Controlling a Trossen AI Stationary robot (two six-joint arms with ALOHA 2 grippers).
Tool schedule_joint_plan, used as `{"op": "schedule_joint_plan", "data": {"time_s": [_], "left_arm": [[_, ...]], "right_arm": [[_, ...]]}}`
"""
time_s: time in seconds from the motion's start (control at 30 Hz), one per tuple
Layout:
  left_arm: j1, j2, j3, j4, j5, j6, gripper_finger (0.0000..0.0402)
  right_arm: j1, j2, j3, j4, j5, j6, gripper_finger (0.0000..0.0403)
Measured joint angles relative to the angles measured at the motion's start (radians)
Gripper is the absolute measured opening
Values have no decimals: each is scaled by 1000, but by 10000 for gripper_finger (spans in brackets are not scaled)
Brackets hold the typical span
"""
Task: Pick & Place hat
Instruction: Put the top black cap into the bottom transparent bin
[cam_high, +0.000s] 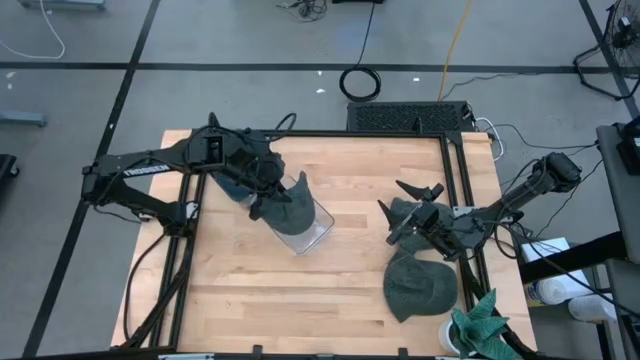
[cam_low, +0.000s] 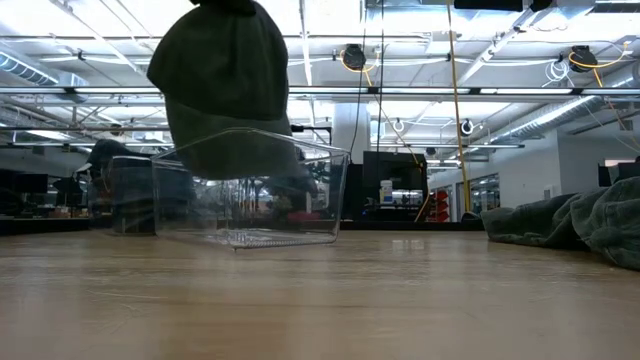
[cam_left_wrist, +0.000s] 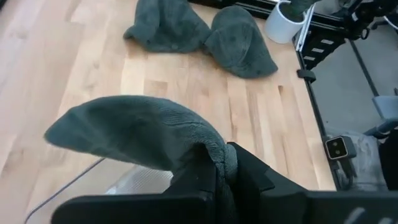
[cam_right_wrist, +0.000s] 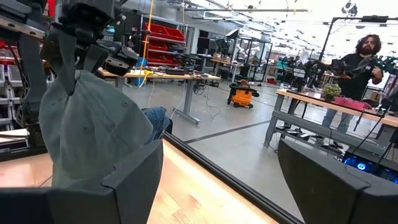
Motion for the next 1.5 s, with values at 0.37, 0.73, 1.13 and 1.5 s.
{"op": "schedule_joint_plan", "data": {"time_s": [0.37, 0.73, 1.13, 1.5], "left_arm": [[-39, 3, 0, -49, -130, -43, 20], [-124, 8, 0, -25, -314, -294, 20], [-206, 55, 0, 71, -334, -381, 20], [-241, 113, 0, 61, -432, -424, 20]], "right_arm": [[0, 0, 0, -1, 0, 0, 302], [0, 0, 0, -1, 0, 0, 302], [0, 0, 0, -1, 0, 1, 302], [0, 0, 0, -1, 0, 1, 302]]}}
